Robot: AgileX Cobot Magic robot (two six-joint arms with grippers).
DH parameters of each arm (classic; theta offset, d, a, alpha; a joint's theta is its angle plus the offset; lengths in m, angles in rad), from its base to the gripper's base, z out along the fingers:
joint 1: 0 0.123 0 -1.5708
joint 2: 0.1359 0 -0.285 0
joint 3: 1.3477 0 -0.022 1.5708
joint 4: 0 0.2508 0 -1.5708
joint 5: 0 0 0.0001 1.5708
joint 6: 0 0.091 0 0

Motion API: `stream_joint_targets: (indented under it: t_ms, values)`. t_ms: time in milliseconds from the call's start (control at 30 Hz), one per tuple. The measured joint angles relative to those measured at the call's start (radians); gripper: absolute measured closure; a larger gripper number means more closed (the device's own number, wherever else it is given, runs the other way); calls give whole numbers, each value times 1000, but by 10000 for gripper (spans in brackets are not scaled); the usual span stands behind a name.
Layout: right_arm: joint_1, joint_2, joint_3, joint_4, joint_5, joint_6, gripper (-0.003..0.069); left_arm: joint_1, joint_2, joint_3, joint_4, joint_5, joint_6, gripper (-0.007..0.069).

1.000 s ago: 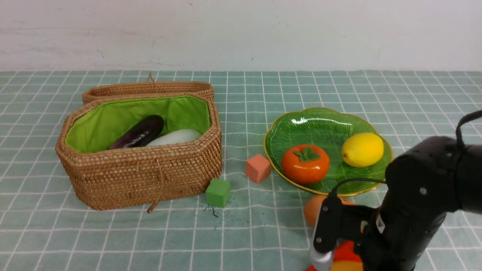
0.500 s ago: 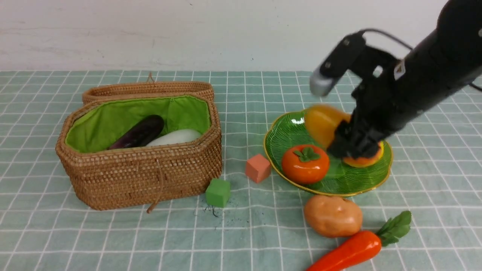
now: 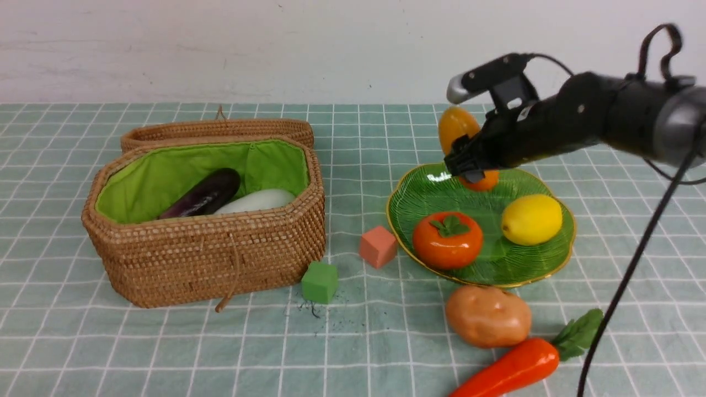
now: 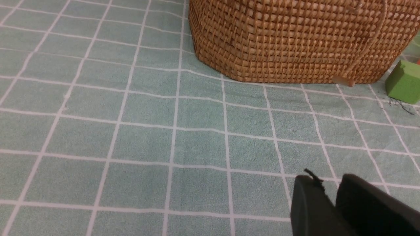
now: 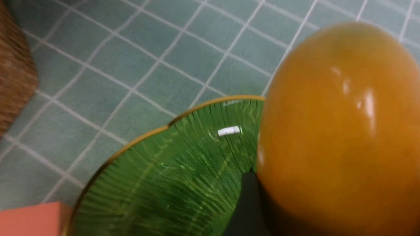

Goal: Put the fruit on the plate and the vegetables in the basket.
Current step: Use the right arm to grab a mango and put it into the right plate

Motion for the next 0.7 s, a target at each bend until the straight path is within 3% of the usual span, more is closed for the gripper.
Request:
stream_joint_targets:
  t_ms: [200, 300, 433, 567, 700]
  values:
    - [0, 44, 0, 68, -45, 2, 117, 0, 0, 0, 0, 0, 0, 491]
    - [0, 39, -1, 77, -52, 3, 30, 0, 0, 0, 0, 0, 0, 489]
    - [0, 23, -1, 77, -12, 3, -17, 0, 0, 0, 0, 0, 0, 483]
    - [-4, -23, -1, 68, 93, 3, 8, 0, 0, 0, 0, 0, 0, 480]
    - [-12, -117, -1, 13, 217, 3, 95, 0, 0, 0, 0, 0, 0, 477]
